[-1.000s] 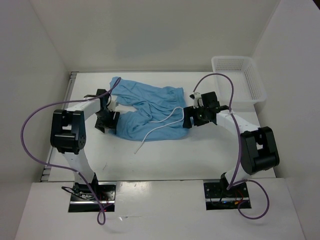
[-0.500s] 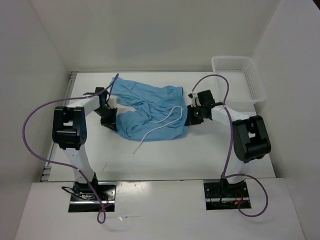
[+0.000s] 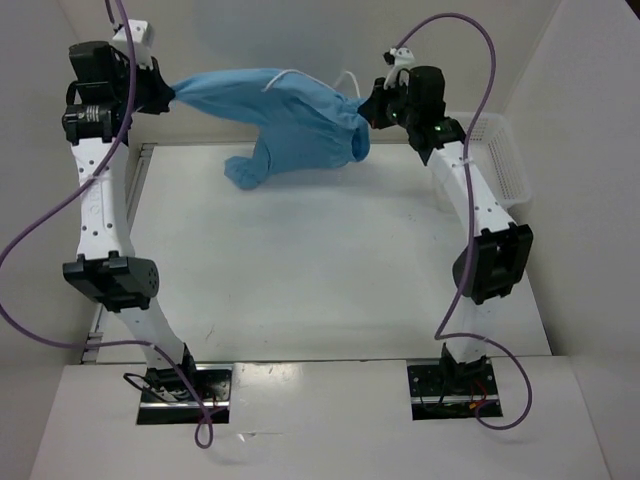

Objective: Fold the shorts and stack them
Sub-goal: Flatten the shorts out, then fold the shorts

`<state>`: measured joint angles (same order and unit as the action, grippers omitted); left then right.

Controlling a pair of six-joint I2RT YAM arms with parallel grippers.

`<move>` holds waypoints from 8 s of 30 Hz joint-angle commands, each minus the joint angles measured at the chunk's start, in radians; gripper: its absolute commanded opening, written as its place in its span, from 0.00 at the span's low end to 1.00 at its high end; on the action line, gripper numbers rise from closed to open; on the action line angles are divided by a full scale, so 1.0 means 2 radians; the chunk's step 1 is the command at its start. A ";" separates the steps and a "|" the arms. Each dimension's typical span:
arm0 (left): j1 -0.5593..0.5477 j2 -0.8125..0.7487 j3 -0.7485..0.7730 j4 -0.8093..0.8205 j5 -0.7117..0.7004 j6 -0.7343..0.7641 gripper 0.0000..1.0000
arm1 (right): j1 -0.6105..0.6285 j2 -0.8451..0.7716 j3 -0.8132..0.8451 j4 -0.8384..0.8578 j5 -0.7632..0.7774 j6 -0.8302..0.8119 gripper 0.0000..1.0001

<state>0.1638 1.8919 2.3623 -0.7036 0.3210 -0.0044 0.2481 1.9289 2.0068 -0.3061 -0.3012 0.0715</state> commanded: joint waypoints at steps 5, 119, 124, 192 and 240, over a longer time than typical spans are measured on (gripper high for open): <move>-0.005 -0.094 -0.238 -0.076 -0.019 0.002 0.00 | -0.002 -0.131 -0.235 -0.042 -0.070 -0.075 0.00; -0.133 0.217 -0.218 0.042 -0.167 0.002 0.00 | 0.032 0.037 -0.194 0.000 0.099 -0.101 0.44; -0.128 0.136 -0.344 0.044 -0.223 0.002 0.00 | 0.032 0.049 -0.204 0.000 0.095 -0.096 0.44; -0.144 0.093 -0.180 0.076 -0.203 0.002 0.00 | 0.051 -0.034 -0.229 0.020 0.195 -0.257 0.00; -0.147 -0.343 -0.696 -0.161 -0.209 0.002 0.69 | 0.189 -0.399 -0.585 -0.161 0.024 -0.476 0.62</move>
<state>-0.1326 1.1938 0.9482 -1.0565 -0.0616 -0.0036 0.6285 1.1980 0.7616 -0.6144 -0.1909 -0.8951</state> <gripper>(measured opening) 0.683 0.621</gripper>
